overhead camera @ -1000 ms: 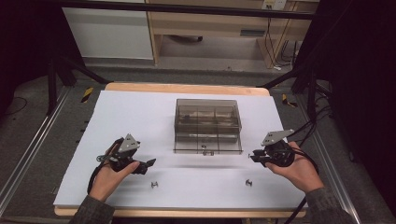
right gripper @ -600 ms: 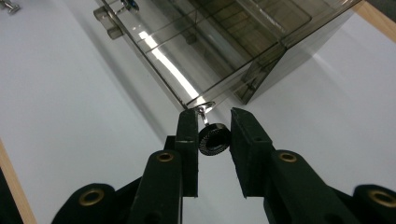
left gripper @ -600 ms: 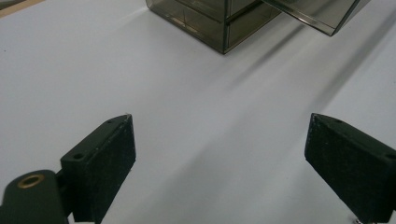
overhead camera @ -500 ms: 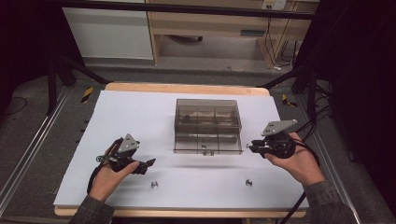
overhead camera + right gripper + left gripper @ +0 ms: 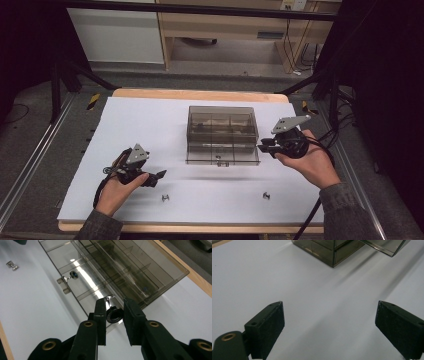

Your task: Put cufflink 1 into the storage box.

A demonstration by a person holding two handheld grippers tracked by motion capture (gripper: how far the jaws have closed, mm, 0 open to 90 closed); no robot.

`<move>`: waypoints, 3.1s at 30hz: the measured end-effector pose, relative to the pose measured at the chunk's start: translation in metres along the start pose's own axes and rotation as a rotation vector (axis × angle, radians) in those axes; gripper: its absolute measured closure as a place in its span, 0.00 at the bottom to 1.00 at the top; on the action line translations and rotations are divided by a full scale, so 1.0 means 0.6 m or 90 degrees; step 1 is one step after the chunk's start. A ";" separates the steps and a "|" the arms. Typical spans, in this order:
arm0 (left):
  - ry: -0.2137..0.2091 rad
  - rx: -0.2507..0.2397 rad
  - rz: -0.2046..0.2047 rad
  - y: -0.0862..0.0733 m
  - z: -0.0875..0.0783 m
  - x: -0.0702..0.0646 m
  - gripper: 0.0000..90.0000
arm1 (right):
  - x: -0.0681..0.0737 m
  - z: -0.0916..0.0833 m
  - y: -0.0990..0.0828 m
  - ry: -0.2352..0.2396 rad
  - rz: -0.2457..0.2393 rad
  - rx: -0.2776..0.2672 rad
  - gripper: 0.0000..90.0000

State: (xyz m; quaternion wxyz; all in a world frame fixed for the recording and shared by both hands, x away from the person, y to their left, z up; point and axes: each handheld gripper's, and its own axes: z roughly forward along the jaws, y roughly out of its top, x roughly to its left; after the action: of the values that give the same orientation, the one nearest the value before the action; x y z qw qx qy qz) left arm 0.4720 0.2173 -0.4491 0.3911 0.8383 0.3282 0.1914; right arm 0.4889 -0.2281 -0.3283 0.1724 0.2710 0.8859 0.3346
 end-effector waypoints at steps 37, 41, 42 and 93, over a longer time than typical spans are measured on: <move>0.006 -0.005 -0.006 -0.003 -0.003 0.004 0.10 | 0.036 0.110 0.090 0.038 -0.026 0.035 0.82; 0.007 -0.005 -0.007 -0.003 -0.004 0.005 0.10 | 0.040 0.118 0.095 0.044 -0.028 0.037 0.82; 0.006 -0.006 -0.007 -0.003 -0.004 0.005 0.10 | 0.042 0.120 0.097 0.045 -0.030 0.038 0.82; 0.000 -0.018 0.007 0.018 -0.017 0.000 0.10 | 0.074 0.142 0.090 0.041 -0.011 0.050 0.92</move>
State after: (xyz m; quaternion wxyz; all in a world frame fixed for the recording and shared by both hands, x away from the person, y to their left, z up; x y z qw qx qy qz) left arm 0.4706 0.2174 -0.4341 0.4020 0.8345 0.3209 0.1979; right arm 0.5147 -0.1251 -0.3575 0.1359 0.2587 0.9057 0.3070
